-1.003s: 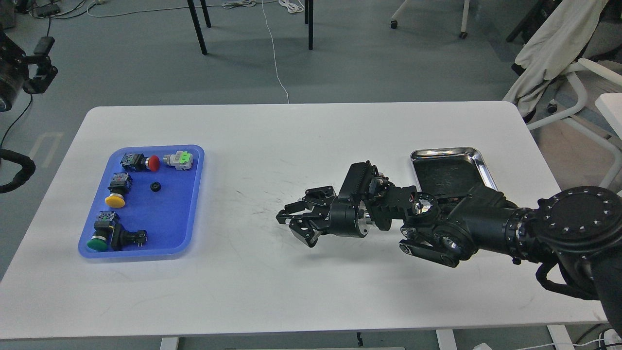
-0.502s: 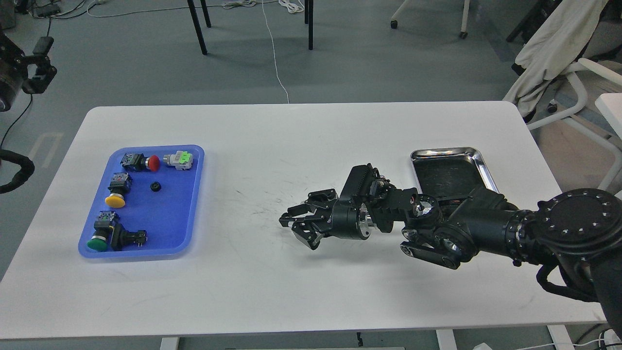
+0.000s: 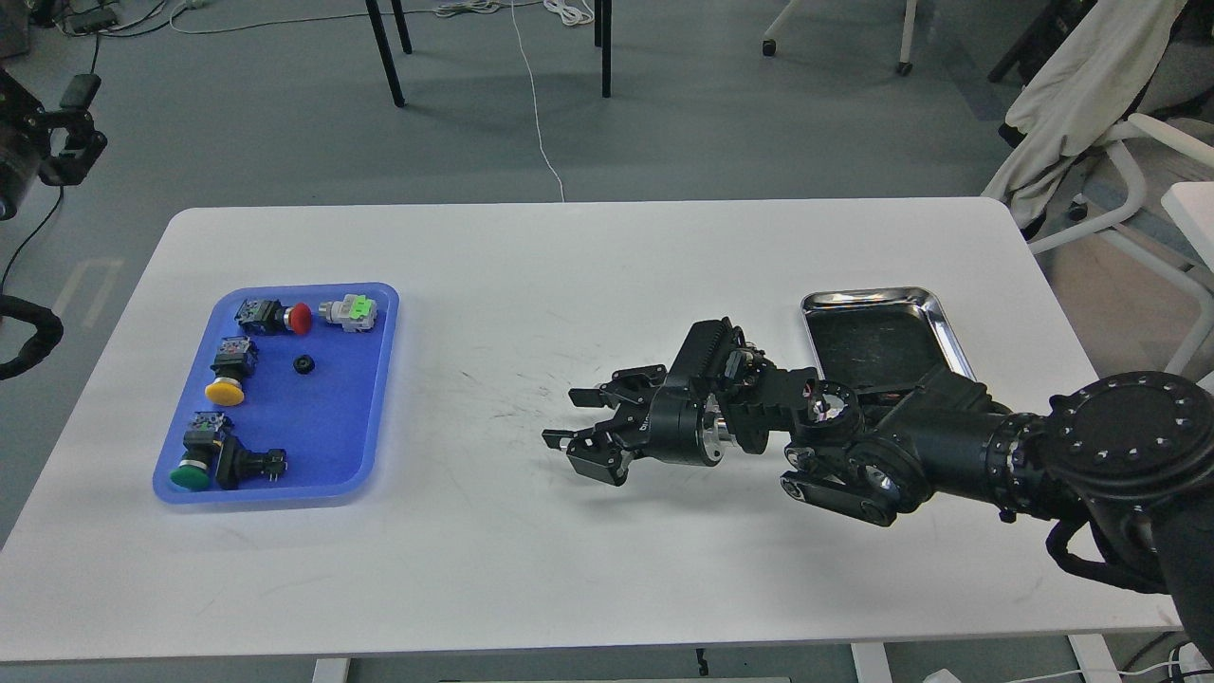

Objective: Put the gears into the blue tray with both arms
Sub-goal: 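Open the right gripper to release the black part on the table, then raise and retract the right arm away from the table, then reach the left gripper from the blue tray toward the black part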

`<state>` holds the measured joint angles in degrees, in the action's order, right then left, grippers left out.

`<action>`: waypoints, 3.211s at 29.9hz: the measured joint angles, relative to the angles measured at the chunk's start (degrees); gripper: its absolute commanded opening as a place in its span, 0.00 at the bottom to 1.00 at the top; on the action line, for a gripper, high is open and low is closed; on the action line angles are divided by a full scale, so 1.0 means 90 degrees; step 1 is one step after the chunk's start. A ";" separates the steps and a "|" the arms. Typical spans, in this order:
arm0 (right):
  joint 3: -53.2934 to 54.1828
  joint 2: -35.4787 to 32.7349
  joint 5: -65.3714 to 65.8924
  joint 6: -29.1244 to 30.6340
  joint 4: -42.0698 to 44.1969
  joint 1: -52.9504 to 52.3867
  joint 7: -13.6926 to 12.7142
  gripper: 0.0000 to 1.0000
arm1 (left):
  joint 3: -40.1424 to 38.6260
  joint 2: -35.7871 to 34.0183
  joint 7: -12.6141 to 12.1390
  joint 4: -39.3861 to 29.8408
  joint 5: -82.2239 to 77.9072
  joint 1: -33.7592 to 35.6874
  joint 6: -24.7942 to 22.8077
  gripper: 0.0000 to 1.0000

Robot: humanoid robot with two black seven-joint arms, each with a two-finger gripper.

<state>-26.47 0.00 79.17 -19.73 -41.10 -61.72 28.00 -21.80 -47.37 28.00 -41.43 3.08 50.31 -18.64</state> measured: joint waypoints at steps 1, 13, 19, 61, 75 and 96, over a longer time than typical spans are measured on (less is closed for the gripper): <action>0.0018 0.0000 -0.0066 -0.0003 0.0008 0.0000 0.0000 0.75 | 0.0002 0.0000 0.0000 -0.0001 0.0000 -0.0002 0.0000 0.98; 0.1222 0.0000 -0.2592 0.0043 0.0269 -0.0364 -0.0054 0.89 | 0.0135 -0.0218 0.0000 -0.0324 -0.0029 -0.0042 -0.0002 0.98; 0.1748 -0.0004 -0.3779 0.0072 0.0242 -0.0602 -0.0147 0.90 | 0.0232 -0.0392 0.0000 -0.0808 -0.0085 -0.0087 0.0029 0.98; 0.3029 -0.3986 -0.9413 0.1372 -0.0796 0.0081 -0.0922 0.97 | 0.1545 -0.2290 0.0000 -0.6004 -0.5997 -0.0152 0.1098 0.98; 0.3541 -0.4475 -0.9443 0.1625 -0.1553 0.0323 -0.0963 0.97 | 0.1982 -0.1915 0.0000 -0.6300 -0.8123 -0.0158 0.1608 0.98; 0.3363 -0.4910 -0.9318 0.1715 -0.1816 0.0343 -0.0932 0.97 | 0.1758 0.0119 0.0000 -0.4090 -0.8750 -0.0116 0.2269 0.94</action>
<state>3.80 -44.19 -4.70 -4.30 -57.45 -58.63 19.61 -5.97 -46.30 28.00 -78.24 -75.66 49.27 1.79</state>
